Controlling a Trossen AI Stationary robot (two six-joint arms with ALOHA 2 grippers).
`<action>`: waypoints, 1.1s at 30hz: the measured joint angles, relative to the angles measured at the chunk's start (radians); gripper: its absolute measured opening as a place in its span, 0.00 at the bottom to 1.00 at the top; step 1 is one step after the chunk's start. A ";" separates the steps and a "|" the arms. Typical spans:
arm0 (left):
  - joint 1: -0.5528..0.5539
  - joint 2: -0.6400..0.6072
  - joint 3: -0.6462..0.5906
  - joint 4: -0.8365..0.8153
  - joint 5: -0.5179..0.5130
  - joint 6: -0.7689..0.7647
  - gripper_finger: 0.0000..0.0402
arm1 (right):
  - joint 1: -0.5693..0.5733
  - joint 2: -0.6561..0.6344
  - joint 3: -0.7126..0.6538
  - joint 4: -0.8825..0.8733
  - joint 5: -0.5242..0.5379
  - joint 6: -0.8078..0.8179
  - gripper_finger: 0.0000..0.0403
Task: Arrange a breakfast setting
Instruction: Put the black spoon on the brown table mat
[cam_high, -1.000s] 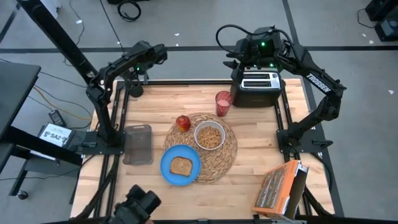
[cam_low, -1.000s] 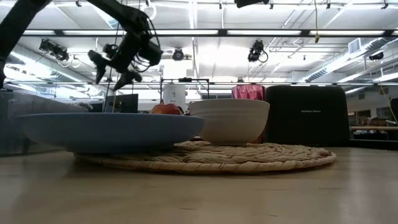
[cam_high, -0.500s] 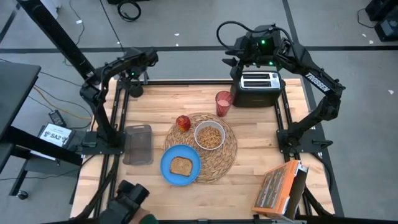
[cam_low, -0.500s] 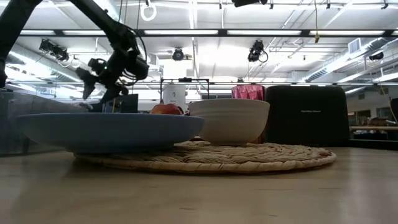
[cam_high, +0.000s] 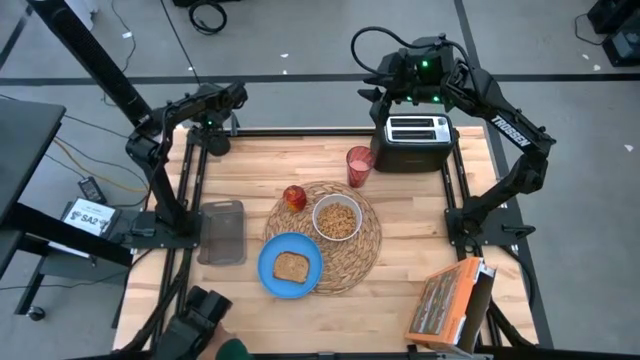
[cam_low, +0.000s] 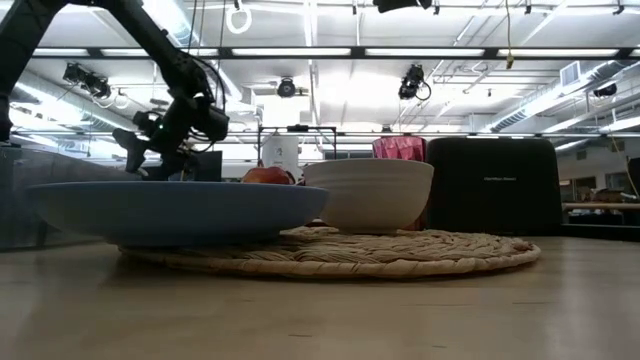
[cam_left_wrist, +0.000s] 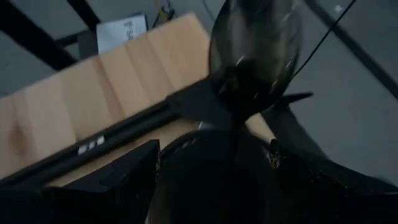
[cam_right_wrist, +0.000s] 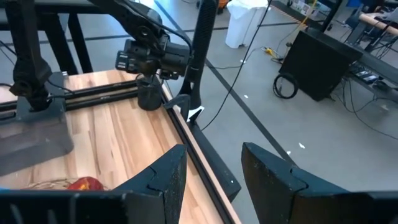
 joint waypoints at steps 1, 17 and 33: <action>0.000 0.000 0.000 0.009 -0.013 0.012 0.76 | 0.000 0.000 0.000 0.000 0.000 0.005 0.40; 0.002 0.000 0.000 0.024 -0.025 0.064 0.76 | 0.000 0.000 0.000 -0.009 0.000 0.022 0.40; 0.010 0.000 0.000 0.030 -0.019 0.060 0.76 | 0.062 0.000 0.000 -0.040 0.000 0.067 0.40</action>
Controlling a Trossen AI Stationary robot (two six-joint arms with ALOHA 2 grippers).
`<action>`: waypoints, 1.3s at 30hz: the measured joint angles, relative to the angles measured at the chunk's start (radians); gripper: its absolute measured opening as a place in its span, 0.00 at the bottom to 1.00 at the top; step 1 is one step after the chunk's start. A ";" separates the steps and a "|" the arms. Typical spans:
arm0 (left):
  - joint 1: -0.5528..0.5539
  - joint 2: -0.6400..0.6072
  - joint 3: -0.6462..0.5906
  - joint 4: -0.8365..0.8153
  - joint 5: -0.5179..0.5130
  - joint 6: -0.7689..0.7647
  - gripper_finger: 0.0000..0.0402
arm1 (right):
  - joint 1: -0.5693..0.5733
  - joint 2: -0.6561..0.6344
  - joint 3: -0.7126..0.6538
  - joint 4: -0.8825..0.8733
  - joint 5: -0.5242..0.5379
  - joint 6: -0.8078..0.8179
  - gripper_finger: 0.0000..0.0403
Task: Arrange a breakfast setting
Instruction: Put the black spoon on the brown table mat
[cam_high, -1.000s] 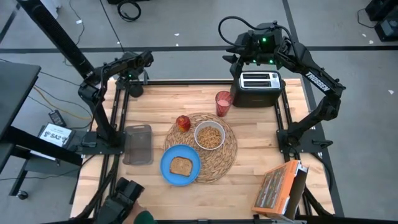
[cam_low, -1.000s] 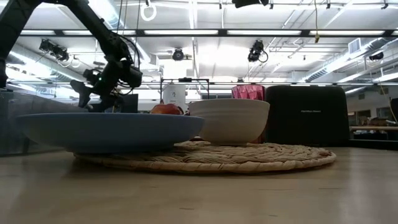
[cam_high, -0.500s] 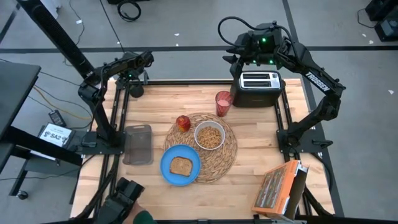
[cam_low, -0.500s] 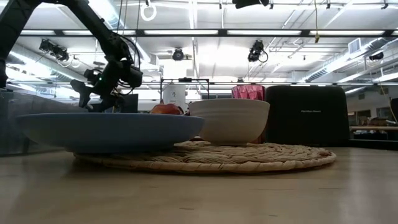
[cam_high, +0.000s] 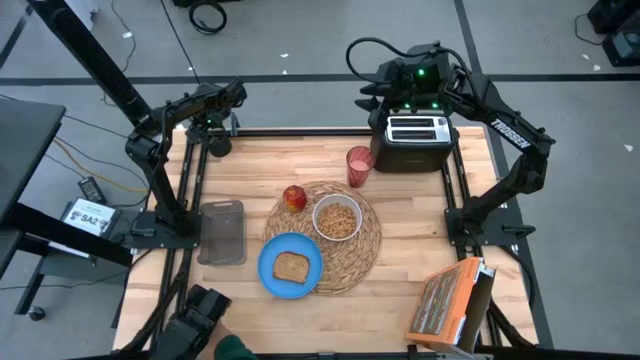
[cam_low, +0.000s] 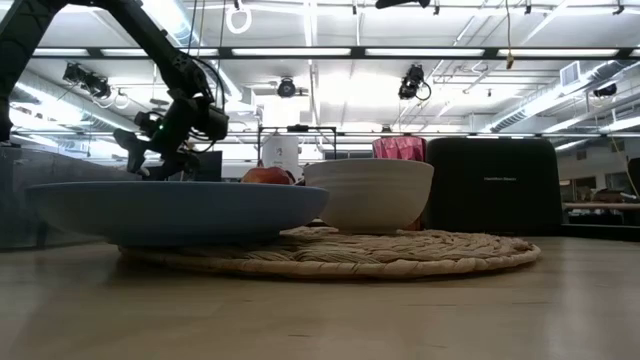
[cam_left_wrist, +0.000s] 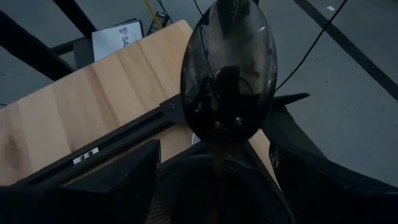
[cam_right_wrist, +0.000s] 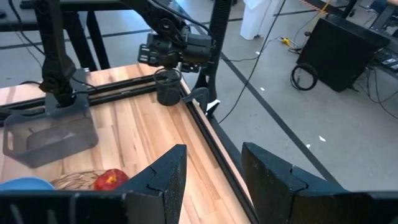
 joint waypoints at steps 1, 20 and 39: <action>0.000 0.000 0.000 0.004 0.000 -0.002 0.75 | 0.002 0.000 0.000 0.000 0.000 0.000 0.40; -0.014 -0.004 0.002 0.002 0.101 0.128 0.62 | 0.013 0.000 0.000 0.057 0.000 -0.025 0.40; 0.007 0.011 0.002 0.042 0.025 0.031 0.62 | 0.004 0.000 0.000 0.070 0.000 -0.027 0.40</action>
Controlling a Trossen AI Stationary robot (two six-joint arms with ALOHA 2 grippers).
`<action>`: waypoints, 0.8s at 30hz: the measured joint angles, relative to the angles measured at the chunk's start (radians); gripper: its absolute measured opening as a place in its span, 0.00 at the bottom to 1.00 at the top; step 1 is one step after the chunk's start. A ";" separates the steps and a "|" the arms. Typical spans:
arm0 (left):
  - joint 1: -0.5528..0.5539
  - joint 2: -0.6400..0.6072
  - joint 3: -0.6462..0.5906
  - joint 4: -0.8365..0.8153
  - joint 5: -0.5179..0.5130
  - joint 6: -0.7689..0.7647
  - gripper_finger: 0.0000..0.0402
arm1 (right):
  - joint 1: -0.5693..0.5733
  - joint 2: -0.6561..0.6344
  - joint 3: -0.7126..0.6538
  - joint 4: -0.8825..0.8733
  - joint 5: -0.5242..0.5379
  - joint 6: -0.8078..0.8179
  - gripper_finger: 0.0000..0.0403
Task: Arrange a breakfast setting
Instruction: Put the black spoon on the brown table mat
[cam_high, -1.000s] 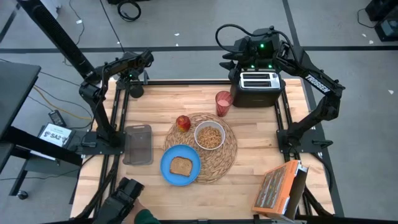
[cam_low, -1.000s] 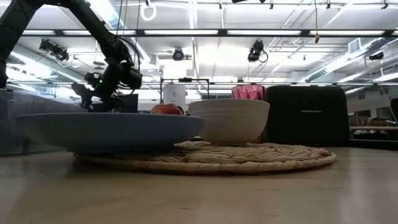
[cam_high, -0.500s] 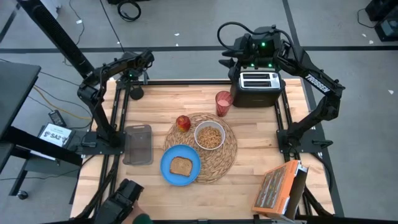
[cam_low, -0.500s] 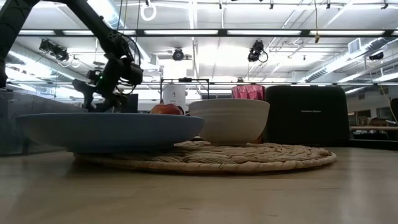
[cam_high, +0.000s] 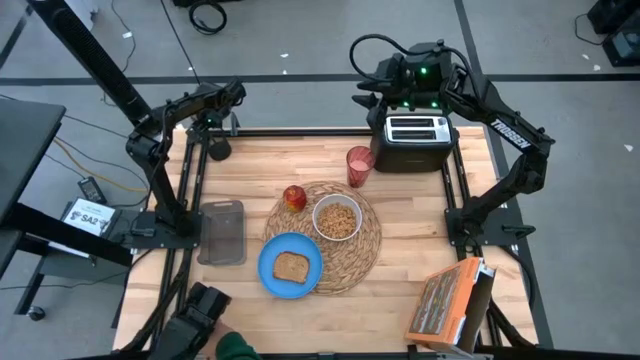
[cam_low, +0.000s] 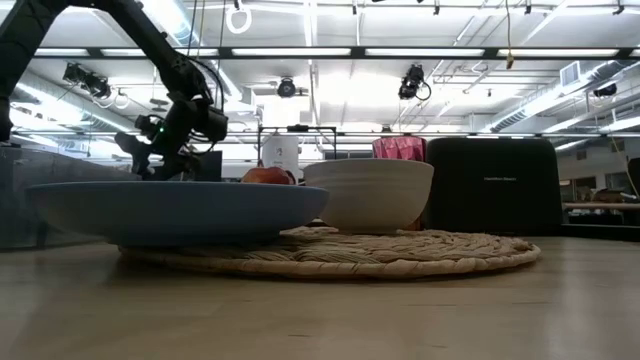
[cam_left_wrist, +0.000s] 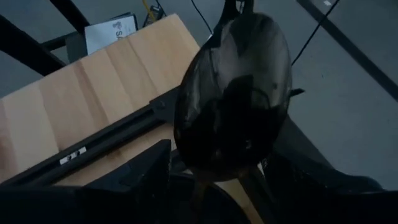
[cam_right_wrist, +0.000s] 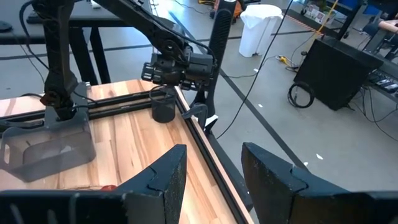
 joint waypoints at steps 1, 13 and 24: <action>0.000 0.000 0.000 0.002 -0.003 -0.006 0.62 | 0.000 0.000 0.000 0.001 0.000 0.000 0.40; 0.002 0.000 0.000 0.000 0.003 0.015 0.45 | 0.000 0.000 0.000 0.053 0.000 -0.007 0.40; -0.002 0.000 0.000 -0.002 0.010 0.051 0.30 | 0.000 0.000 0.000 0.063 0.000 -0.008 0.40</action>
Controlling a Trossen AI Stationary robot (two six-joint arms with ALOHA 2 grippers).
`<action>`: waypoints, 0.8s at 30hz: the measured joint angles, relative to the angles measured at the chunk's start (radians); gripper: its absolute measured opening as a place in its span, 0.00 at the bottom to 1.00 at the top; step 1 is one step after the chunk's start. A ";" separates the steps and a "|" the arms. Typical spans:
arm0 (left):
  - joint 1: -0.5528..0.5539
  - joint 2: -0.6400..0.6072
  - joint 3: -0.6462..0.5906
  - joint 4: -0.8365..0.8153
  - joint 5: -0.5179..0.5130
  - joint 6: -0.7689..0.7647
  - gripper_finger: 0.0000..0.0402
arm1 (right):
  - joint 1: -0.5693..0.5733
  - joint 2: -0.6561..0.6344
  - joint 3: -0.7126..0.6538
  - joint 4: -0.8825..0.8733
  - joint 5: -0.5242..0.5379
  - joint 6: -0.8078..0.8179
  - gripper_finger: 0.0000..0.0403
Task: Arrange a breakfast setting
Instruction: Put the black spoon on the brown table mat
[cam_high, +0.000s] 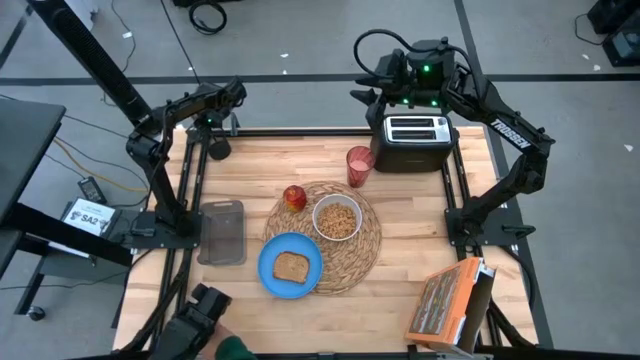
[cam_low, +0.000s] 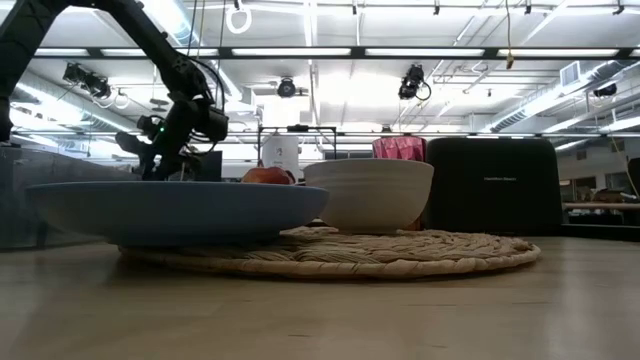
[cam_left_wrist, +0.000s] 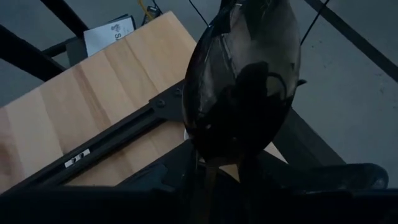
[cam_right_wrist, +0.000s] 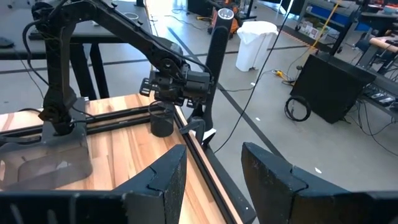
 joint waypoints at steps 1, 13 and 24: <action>-0.002 0.000 0.000 0.000 0.000 0.007 0.29 | 0.000 0.000 0.000 0.001 0.000 0.000 0.40; -0.017 0.000 0.000 -0.008 0.000 0.030 0.21 | 0.000 0.000 0.000 0.013 0.000 -0.021 0.40; -0.043 -0.002 0.001 -0.025 0.001 0.024 0.06 | 0.000 -0.001 0.000 0.028 0.000 -0.045 0.40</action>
